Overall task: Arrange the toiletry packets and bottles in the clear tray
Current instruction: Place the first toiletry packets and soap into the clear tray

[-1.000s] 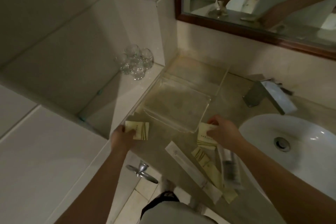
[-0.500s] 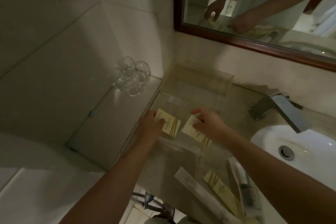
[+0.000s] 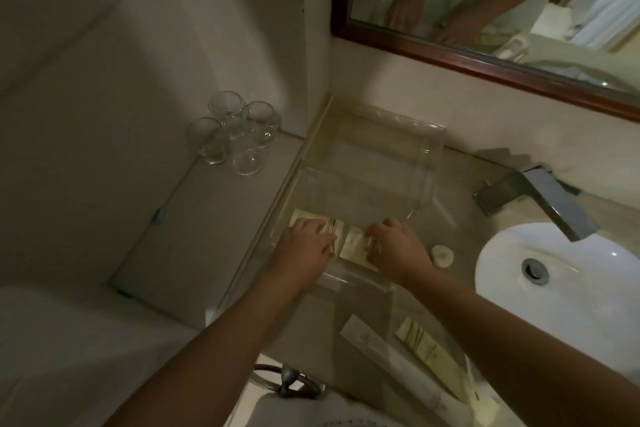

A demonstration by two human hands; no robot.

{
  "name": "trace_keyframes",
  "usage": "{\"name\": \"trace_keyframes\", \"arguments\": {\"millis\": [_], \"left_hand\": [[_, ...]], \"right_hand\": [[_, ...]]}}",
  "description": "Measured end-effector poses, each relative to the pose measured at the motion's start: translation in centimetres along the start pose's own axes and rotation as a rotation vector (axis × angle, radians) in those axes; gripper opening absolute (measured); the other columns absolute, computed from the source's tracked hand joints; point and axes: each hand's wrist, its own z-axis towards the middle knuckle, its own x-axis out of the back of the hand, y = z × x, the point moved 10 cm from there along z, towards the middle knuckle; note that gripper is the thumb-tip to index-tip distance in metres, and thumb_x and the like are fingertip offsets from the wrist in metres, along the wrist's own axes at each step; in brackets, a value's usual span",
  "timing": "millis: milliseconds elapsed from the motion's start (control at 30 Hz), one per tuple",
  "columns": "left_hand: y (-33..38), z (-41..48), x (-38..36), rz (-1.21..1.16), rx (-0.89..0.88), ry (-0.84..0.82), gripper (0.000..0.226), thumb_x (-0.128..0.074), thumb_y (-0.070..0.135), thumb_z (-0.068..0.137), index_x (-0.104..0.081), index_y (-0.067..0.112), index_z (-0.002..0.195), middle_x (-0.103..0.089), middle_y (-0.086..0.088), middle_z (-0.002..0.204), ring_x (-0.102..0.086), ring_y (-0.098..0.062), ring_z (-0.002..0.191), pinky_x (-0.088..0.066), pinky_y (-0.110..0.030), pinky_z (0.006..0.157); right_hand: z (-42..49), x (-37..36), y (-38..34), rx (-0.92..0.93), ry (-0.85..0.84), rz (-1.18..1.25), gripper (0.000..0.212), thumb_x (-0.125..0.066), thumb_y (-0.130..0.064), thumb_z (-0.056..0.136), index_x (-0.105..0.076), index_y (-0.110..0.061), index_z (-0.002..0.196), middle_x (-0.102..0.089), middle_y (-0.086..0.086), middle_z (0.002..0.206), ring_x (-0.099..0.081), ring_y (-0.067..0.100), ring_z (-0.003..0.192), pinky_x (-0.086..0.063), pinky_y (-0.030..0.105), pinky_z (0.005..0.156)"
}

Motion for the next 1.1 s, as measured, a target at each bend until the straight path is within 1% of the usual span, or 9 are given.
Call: {"name": "trace_keyframes", "arguments": {"millis": [167,533,633,700,800,867,933,1033,1100], "left_hand": [[-0.7,-0.6,-0.2,0.004,0.000,0.003,0.031,-0.047,0.033,0.091,-0.064,0.028,0.117,-0.047,-0.001,0.140,-0.036,-0.023,0.129,-0.038,-0.040,0.102],[-0.9,-1.1,0.0,-0.029,-0.003,0.041,0.034,-0.043,0.038,0.086,-0.069,0.027,0.105,-0.054,-0.002,0.134,-0.041,-0.024,0.123,-0.041,-0.042,0.099],[-0.2,-1.8,1.1,-0.041,0.005,0.127,0.027,-0.056,0.026,0.082,-0.069,0.026,0.106,-0.058,-0.002,0.124,-0.047,-0.025,0.117,-0.045,-0.041,0.096],[1.3,-2.6,1.5,-0.093,-0.004,0.172,0.024,-0.058,0.018,0.080,-0.068,0.023,0.102,-0.062,-0.001,0.109,-0.051,-0.022,0.105,-0.049,-0.038,0.086],[5.2,-4.2,0.4,-0.209,-0.041,0.111,0.015,-0.056,0.019,0.085,-0.067,0.019,0.096,-0.061,0.002,0.097,-0.055,-0.017,0.092,-0.050,-0.034,0.076],[7.8,-5.4,-0.9,-0.279,-0.070,0.080,0.014,-0.056,0.021,0.086,-0.066,0.019,0.094,-0.061,0.002,0.094,-0.056,-0.016,0.089,-0.049,-0.034,0.075],[9.5,-6.5,-2.0,-0.320,-0.051,0.075,0.013,-0.056,0.021,0.086,-0.066,0.020,0.095,-0.061,0.003,0.093,-0.056,-0.014,0.087,-0.051,-0.034,0.075],[10.5,-8.0,-3.4,-0.345,0.036,0.065,0.012,-0.057,0.022,0.088,-0.064,0.024,0.097,-0.058,0.008,0.092,-0.055,-0.008,0.085,-0.052,-0.031,0.075],[10.9,-8.9,-3.8,-0.358,0.074,0.063,0.013,-0.057,0.021,0.089,-0.064,0.023,0.099,-0.056,0.010,0.093,-0.055,-0.007,0.086,-0.051,-0.027,0.076]], "right_hand": [[0.1,-0.5,-0.8,0.004,0.008,0.013,0.043,-0.070,-0.027,0.082,-0.058,-0.026,0.123,-0.054,0.004,0.122,-0.051,0.026,0.114,-0.041,0.032,0.092],[0.1,-0.3,-0.7,0.017,0.036,0.082,0.041,-0.071,-0.027,0.082,-0.059,-0.025,0.121,-0.054,0.004,0.120,-0.051,0.025,0.114,-0.041,0.031,0.091],[-1.9,1.9,0.3,0.019,0.150,0.188,0.027,-0.068,-0.029,0.085,-0.062,-0.025,0.112,-0.059,-0.001,0.109,-0.056,0.019,0.102,-0.047,0.032,0.084],[-4.1,3.2,1.7,-0.014,0.191,0.234,0.016,-0.067,-0.031,0.086,-0.063,-0.026,0.100,-0.062,-0.006,0.096,-0.059,0.014,0.089,-0.048,0.029,0.075],[-7.7,2.6,4.4,-0.093,0.047,0.152,0.012,-0.065,-0.037,0.086,-0.059,-0.026,0.086,-0.061,-0.007,0.080,-0.060,0.013,0.074,-0.055,0.032,0.070],[-10.4,0.8,5.9,-0.112,-0.115,-0.017,0.016,-0.066,-0.039,0.084,-0.058,-0.025,0.087,-0.062,-0.004,0.086,-0.061,0.016,0.079,-0.055,0.033,0.072],[-13.2,-0.9,6.9,-0.095,-0.174,-0.126,0.023,-0.066,-0.039,0.083,-0.058,-0.023,0.098,-0.065,-0.001,0.098,-0.062,0.019,0.089,-0.049,0.030,0.073],[-16.0,-2.8,7.1,-0.056,-0.117,-0.251,0.029,-0.062,-0.038,0.084,-0.060,-0.020,0.106,-0.068,0.006,0.107,-0.065,0.025,0.096,-0.047,0.035,0.088],[-16.4,-3.7,7.6,-0.079,-0.074,-0.253,0.021,-0.057,-0.028,0.085,-0.061,-0.018,0.103,-0.070,0.007,0.104,-0.066,0.027,0.097,-0.044,0.042,0.101]]}}
